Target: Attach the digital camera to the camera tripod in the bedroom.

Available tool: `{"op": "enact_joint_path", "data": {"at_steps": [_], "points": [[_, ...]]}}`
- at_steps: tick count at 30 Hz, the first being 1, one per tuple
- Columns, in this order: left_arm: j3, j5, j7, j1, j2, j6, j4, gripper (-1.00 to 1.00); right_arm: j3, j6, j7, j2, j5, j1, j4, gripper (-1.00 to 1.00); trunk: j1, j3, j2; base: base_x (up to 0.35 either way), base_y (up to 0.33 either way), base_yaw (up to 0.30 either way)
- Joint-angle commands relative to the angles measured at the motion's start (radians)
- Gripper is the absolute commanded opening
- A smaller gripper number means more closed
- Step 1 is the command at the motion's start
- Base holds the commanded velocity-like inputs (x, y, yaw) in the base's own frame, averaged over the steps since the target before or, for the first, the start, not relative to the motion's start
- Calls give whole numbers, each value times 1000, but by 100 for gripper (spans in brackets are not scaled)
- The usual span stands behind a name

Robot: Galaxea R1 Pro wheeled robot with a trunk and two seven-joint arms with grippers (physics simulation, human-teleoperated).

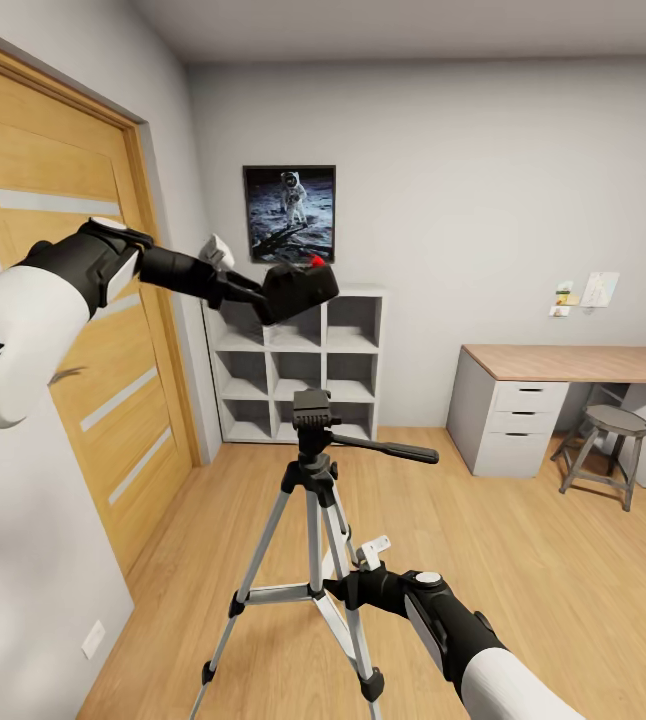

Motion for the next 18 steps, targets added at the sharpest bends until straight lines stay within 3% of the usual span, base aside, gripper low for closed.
{"op": "enact_joint_path", "data": {"at_steps": [1, 9, 15, 18], "points": [[12, -15, -8, 0, -2, 6, -3, -100, -1, 4, 2, 0, 5, 0, -3, -100, 0, 0, -1, 0, 0, 0], [10, -59, -36, 2, -17, 11, -9, -100, -1, 5, 1, 0, 5, 0, -2, -100, 0, 0, -1, 0, 0, 0], [9, -80, -38, 2, -49, 15, -6, -100, -1, 5, -5, 0, 5, 0, -2, -100, 0, 0, -1, 0, 0, 0], [9, -132, -38, 2, -75, 16, 4, -100, 0, 5, -18, 0, 5, 0, -2, -100, 0, 0, -1, 0, 0, 0]]}}
